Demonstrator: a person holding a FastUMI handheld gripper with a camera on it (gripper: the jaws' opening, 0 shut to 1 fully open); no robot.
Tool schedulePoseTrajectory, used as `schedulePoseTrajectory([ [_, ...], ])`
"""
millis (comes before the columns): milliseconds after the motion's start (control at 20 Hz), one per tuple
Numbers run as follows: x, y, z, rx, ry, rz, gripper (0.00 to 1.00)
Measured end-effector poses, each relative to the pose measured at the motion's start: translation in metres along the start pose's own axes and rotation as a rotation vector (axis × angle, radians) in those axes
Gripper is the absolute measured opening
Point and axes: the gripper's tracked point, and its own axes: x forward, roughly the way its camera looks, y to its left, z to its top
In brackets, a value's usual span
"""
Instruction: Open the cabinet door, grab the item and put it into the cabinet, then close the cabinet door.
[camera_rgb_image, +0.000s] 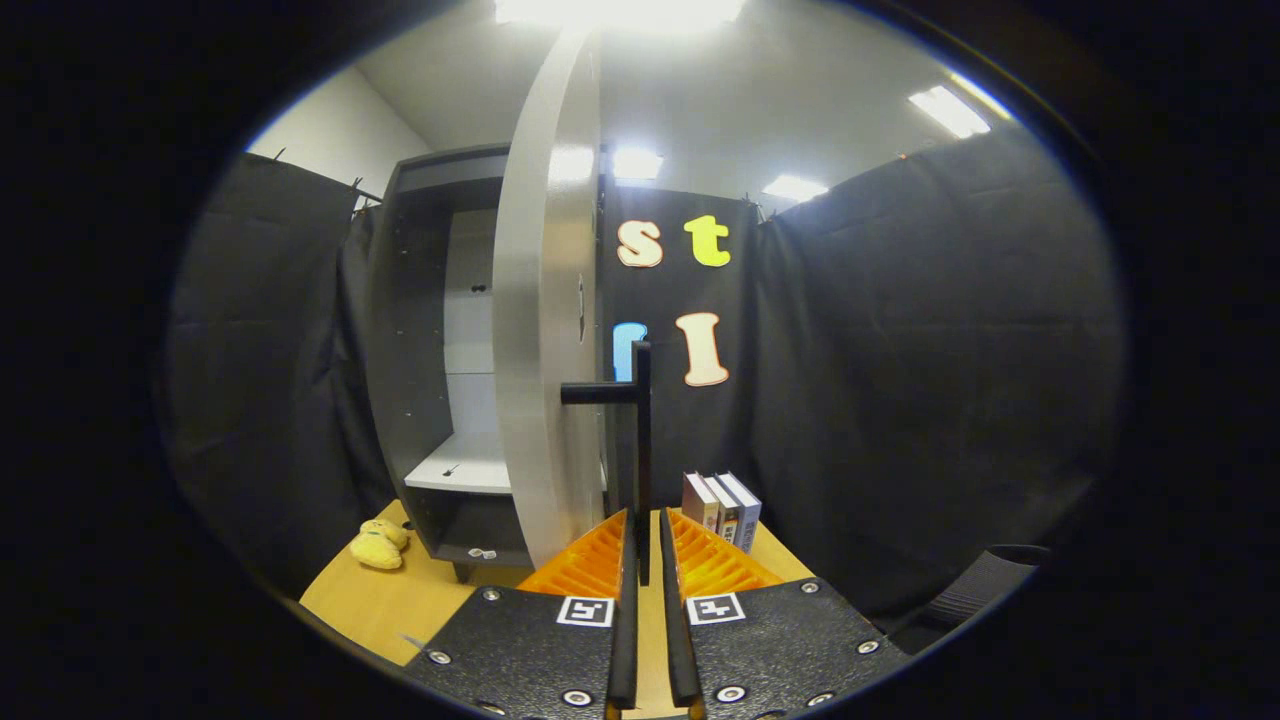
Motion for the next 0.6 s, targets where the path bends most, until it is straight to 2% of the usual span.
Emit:
schedulePoseTrajectory([
  [250, -0.008, -0.033, 0.003, 0.019, -0.029, -0.084, 0.12],
  [400, -0.02, -0.024, 0.005, 0.059, -0.049, -0.047, 0.12],
  [600, -0.041, -0.02, 0.023, 0.07, -0.134, -0.043, 0.12],
])
